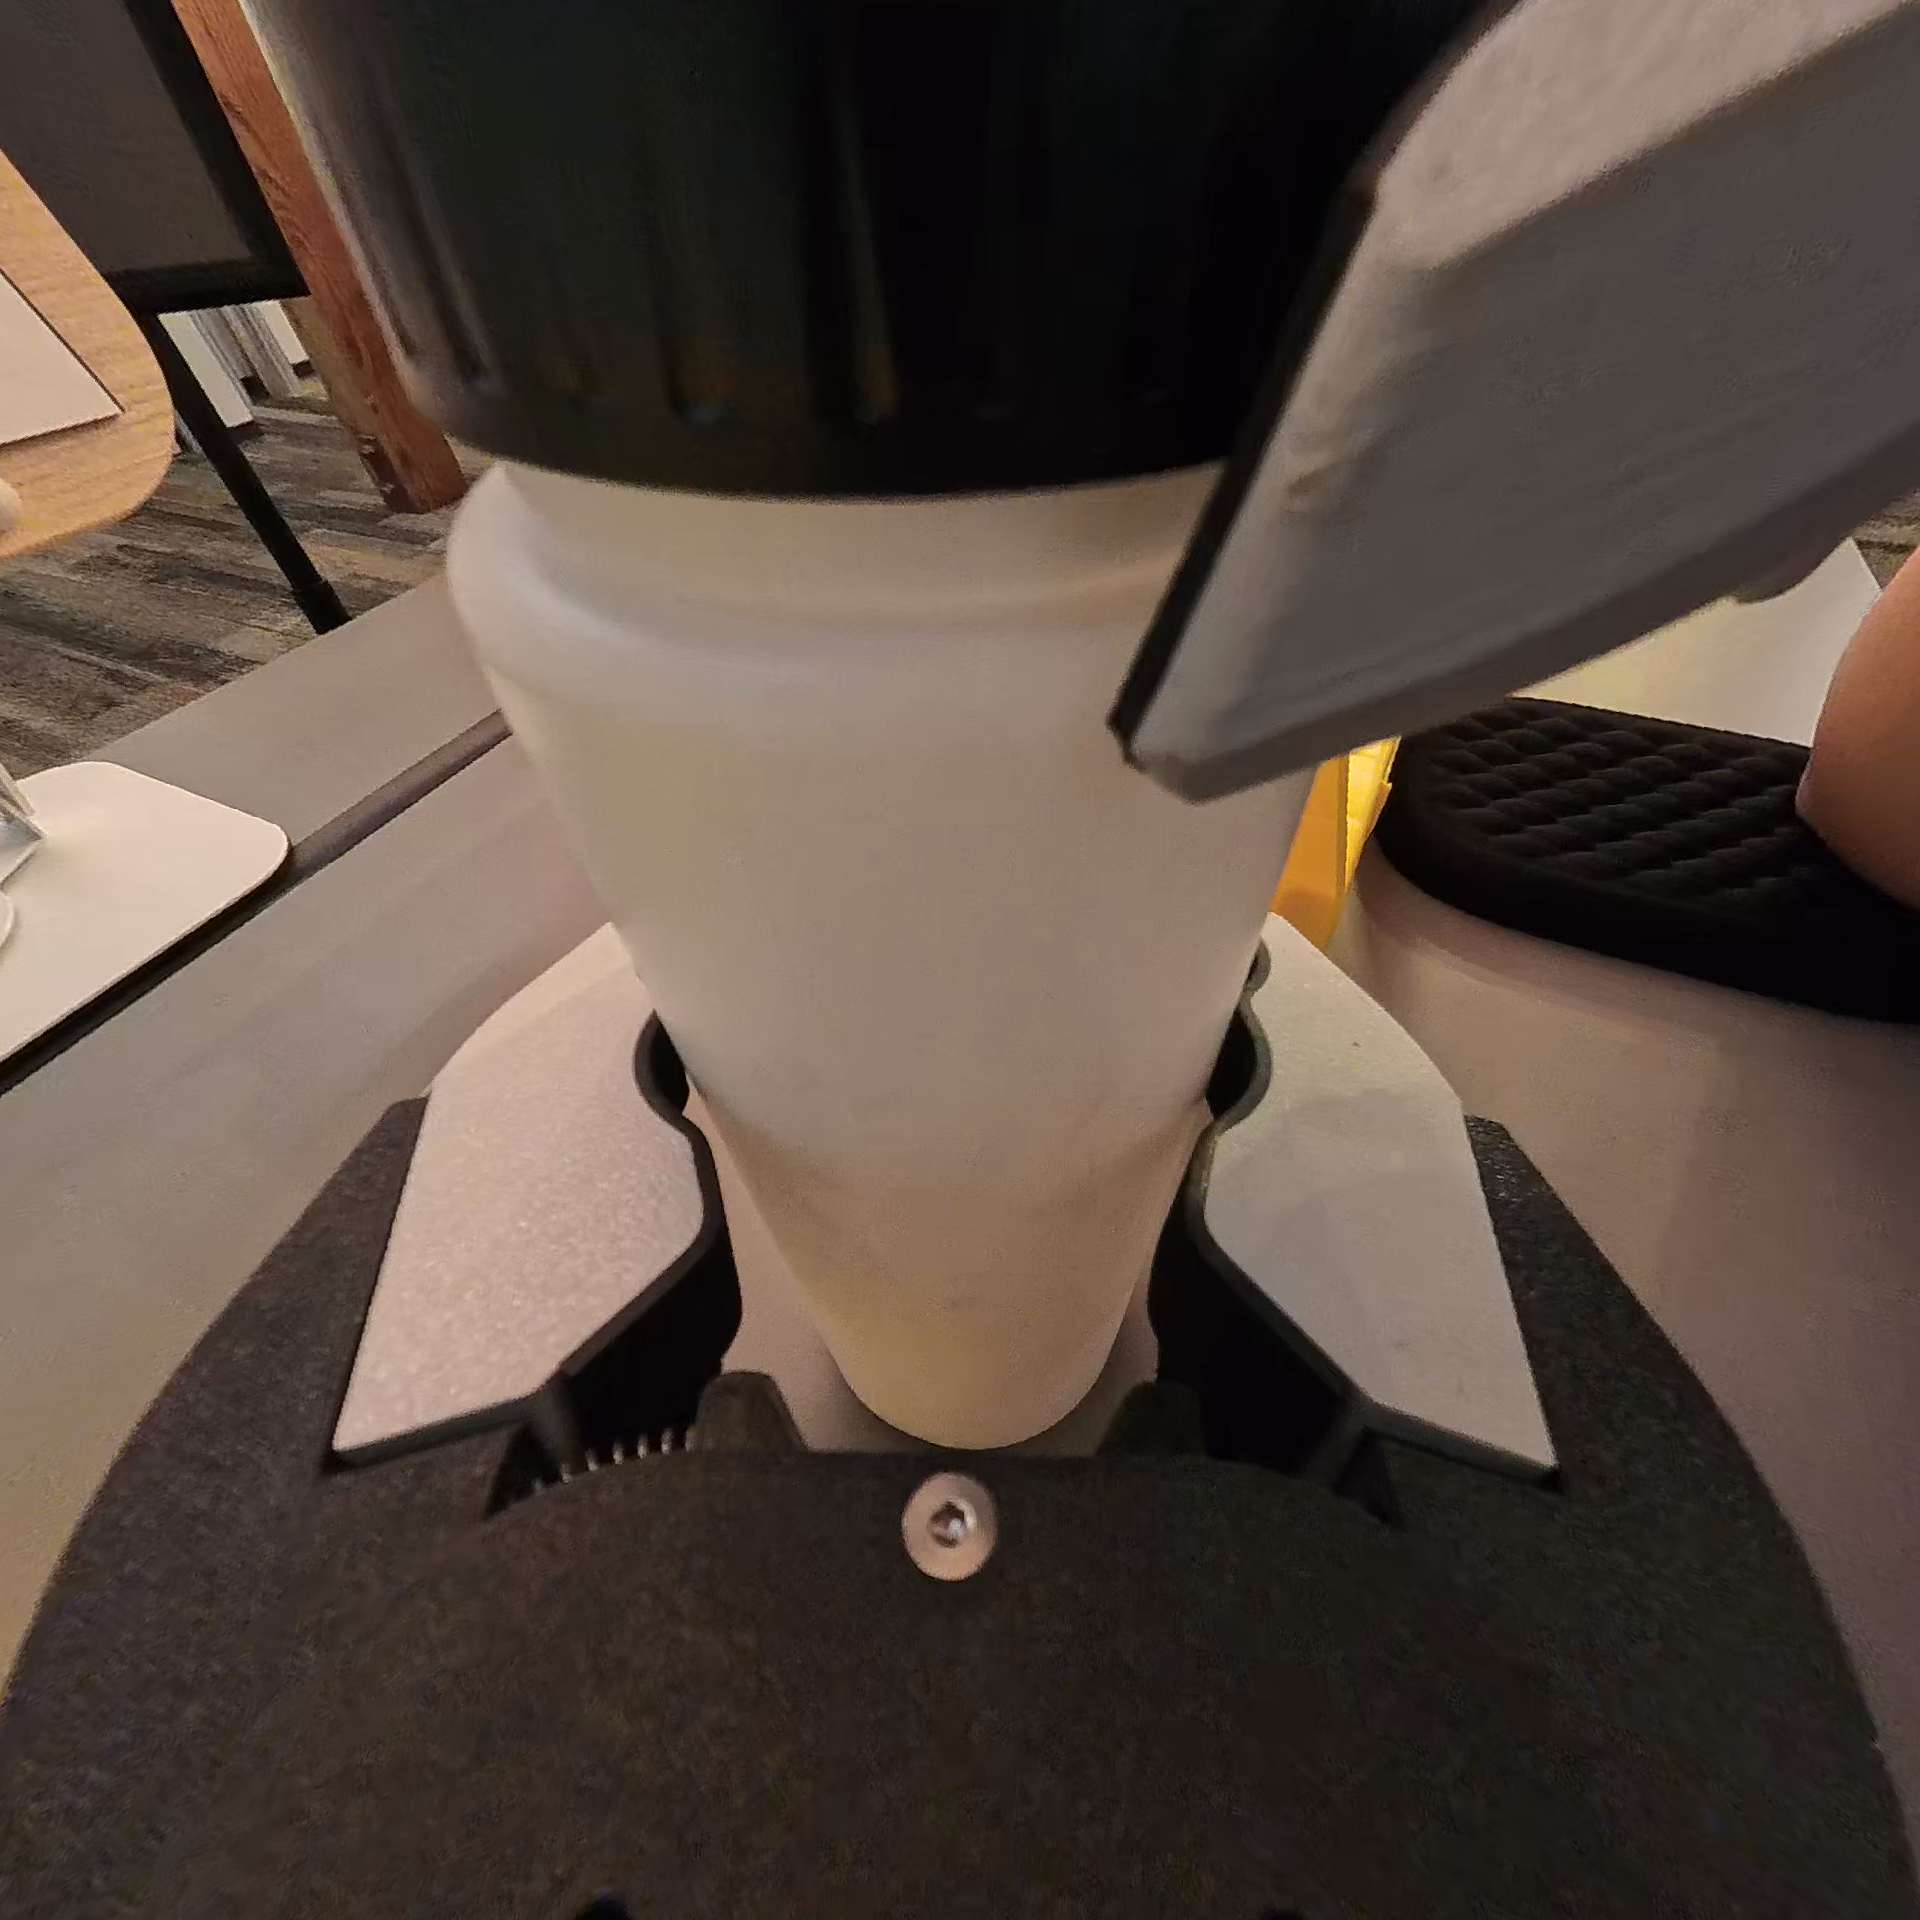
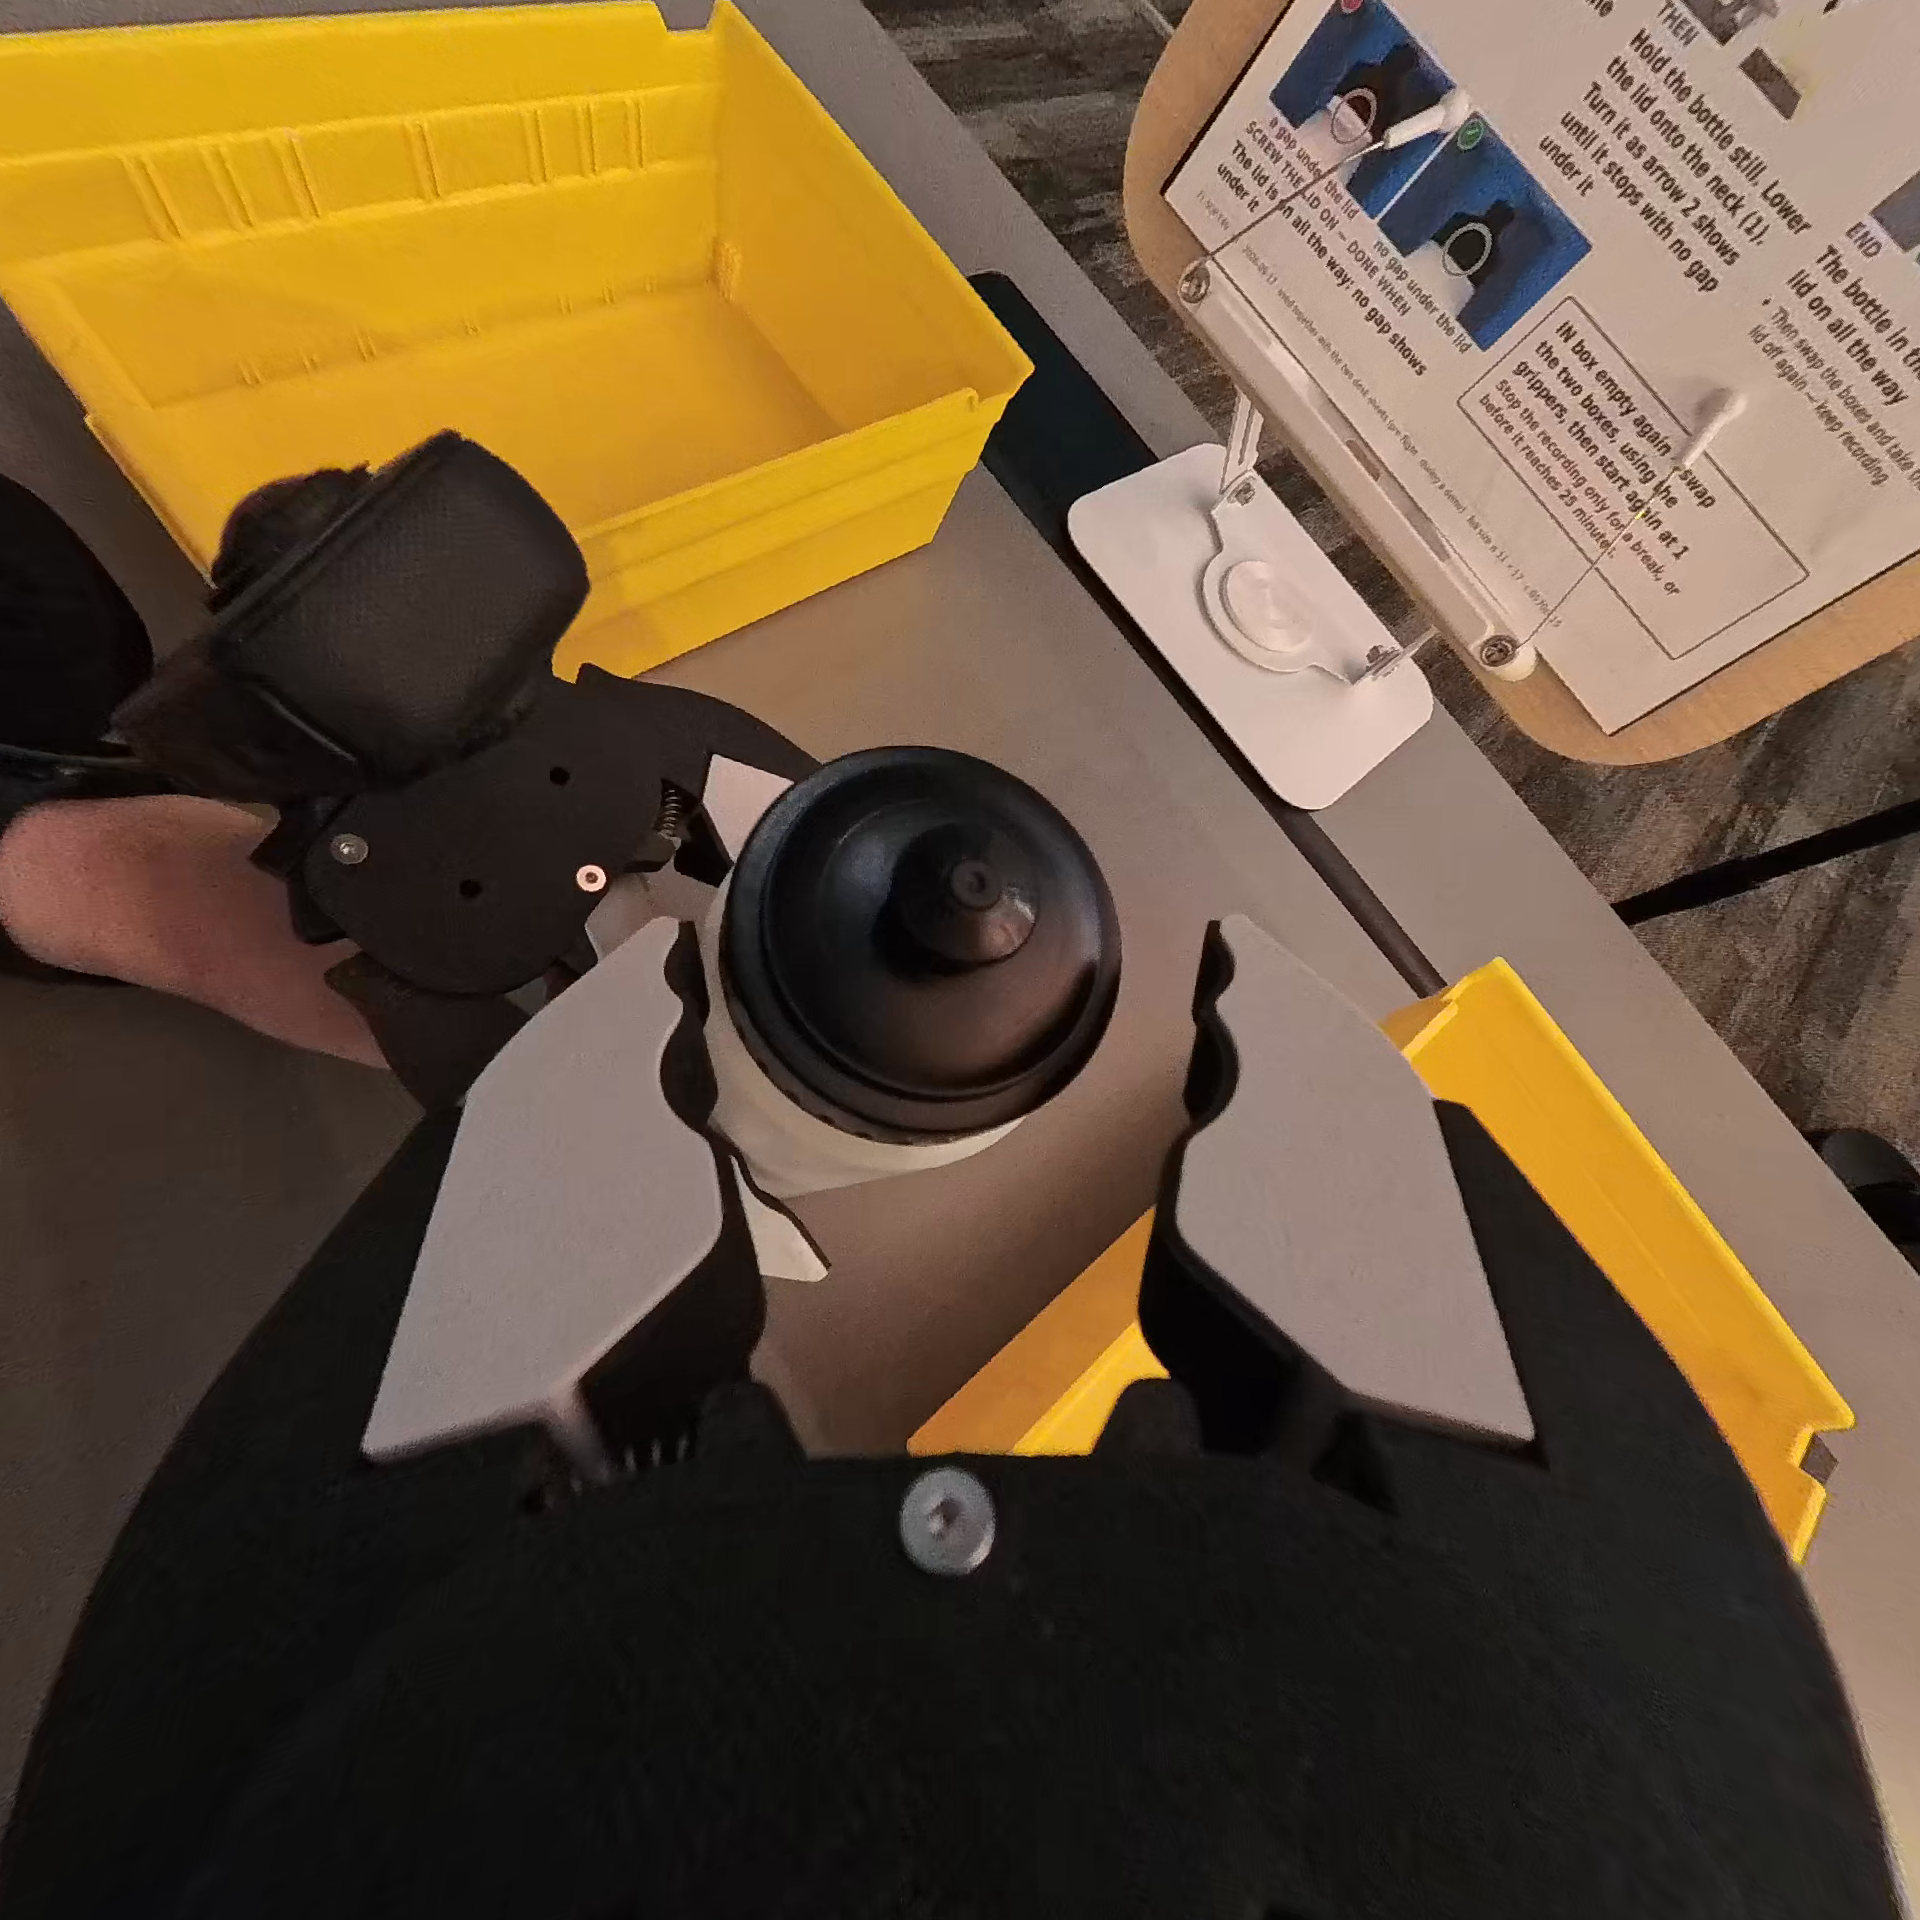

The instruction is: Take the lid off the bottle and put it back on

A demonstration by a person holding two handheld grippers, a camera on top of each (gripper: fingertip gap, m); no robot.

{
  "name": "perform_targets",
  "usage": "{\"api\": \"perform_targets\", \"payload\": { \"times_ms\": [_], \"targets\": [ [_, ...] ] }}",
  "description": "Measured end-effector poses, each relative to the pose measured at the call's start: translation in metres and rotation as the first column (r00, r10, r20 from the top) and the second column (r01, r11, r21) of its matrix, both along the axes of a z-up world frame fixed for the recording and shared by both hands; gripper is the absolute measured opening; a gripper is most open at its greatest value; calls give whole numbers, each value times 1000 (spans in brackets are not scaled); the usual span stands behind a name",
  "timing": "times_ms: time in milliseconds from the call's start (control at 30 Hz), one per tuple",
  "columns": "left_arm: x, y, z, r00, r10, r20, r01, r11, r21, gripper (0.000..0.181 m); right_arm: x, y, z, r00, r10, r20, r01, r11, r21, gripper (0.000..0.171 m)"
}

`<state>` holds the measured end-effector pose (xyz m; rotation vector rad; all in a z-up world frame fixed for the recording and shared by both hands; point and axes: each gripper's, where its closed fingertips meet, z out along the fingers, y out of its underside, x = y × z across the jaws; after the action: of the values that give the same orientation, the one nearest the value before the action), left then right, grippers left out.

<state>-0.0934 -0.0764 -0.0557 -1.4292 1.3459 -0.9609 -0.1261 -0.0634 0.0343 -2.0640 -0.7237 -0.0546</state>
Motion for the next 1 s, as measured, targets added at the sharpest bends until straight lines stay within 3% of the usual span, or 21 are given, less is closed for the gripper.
{"api": "perform_targets", "payload": {
  "times_ms": [300, 400, 600, 667, 767, 833, 1000],
  "targets": [
    [-1, 6, 1, 998, 55, 9, -55, 998, 6, 100, 0, 0, -6, 998, 35, -58, -39, 997, -62, 90],
    [1, 12, 1, 995, 94, 14, -94, 996, -6, 100, -3, 2, -13, 985, 82, -150, -102, 986, -134, 78],
    [1, 9, 0, 999, 42, 1, -42, 999, -4, 100, -3, -1, -13, 958, 230, -174, -257, 953, -159, 76],
    [2, 2, 0, 1000, -16, -2, 15, 1000, -4, 99, -3, -7, -10, 918, 337, -211, -373, 913, -165, 72],
    [5, -14, 1, 991, -133, 12, 132, 991, 15, 99, -6, -21, -8, 769, 593, -239, -624, 777, -80, 72],
    [6, -14, 0, 991, -131, 6, 131, 991, 9, 100, -4, -25, -8, 696, 657, -291, -695, 718, -39, 72],
    [0, 7, 0, 1000, 24, -4, -24, 1000, -15, 100, -7, -2, 8, 793, 471, -387, -518, 855, -23, 79]
  ]
}}
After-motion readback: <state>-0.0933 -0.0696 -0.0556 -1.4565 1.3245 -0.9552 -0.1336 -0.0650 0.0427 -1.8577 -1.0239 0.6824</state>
